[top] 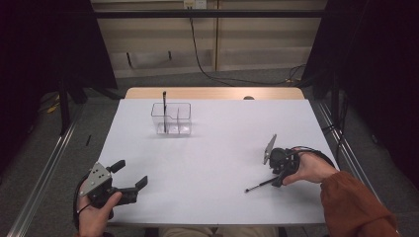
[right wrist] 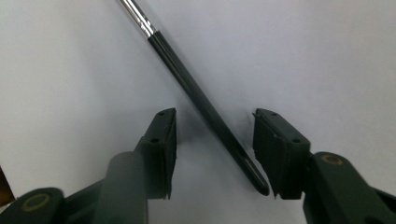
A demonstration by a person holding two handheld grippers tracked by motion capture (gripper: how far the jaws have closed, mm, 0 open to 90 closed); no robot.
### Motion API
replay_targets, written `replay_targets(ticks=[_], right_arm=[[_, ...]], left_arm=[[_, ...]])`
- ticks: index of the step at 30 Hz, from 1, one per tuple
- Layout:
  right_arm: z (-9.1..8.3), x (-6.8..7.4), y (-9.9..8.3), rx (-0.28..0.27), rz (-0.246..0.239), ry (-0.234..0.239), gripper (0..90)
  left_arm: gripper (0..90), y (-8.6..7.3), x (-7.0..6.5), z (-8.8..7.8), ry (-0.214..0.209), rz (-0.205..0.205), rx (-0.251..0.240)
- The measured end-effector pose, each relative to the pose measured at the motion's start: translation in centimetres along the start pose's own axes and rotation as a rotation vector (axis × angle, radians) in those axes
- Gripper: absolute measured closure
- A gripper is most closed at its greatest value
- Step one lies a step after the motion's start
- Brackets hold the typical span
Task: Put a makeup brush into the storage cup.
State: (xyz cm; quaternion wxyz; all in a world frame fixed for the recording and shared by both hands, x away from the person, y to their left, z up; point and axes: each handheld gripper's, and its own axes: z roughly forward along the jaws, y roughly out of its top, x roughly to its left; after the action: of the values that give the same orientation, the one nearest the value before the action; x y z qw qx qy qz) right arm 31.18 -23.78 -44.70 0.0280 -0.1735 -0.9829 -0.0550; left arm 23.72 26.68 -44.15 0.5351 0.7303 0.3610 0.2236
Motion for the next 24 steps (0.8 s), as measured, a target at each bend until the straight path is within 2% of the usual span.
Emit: replay_targets(ticks=[2,6,16,18,21,24], right_arm=[[0.05,0.03,-0.01,-0.005,-0.017,-0.014,54.2],[0.09,-0.04,0.05,-0.001,-0.022,-0.020,56.9],[0.05,-0.15,0.71,0.053,-0.048,-0.026,73.2],[0.02,-0.13,0.85,0.068,-0.053,-0.025,76.4],[0.03,-0.06,0.77,0.061,-0.052,-0.019,83.3],[0.02,-0.13,0.77,0.065,-0.044,-0.007,84.7]], left_arm=[[4.3,0.00,0.05,0.00,0.001,0.003,0.001],[4.3,0.02,-0.03,-0.05,0.003,0.006,-0.007],[4.3,0.05,-0.06,-0.10,0.000,0.014,-0.004],[4.3,0.06,-0.08,-0.10,0.000,0.016,-0.003],[4.3,0.06,-0.10,-0.09,-0.001,0.018,-0.002],[4.3,0.06,-0.10,-0.10,0.000,0.018,-0.002]])
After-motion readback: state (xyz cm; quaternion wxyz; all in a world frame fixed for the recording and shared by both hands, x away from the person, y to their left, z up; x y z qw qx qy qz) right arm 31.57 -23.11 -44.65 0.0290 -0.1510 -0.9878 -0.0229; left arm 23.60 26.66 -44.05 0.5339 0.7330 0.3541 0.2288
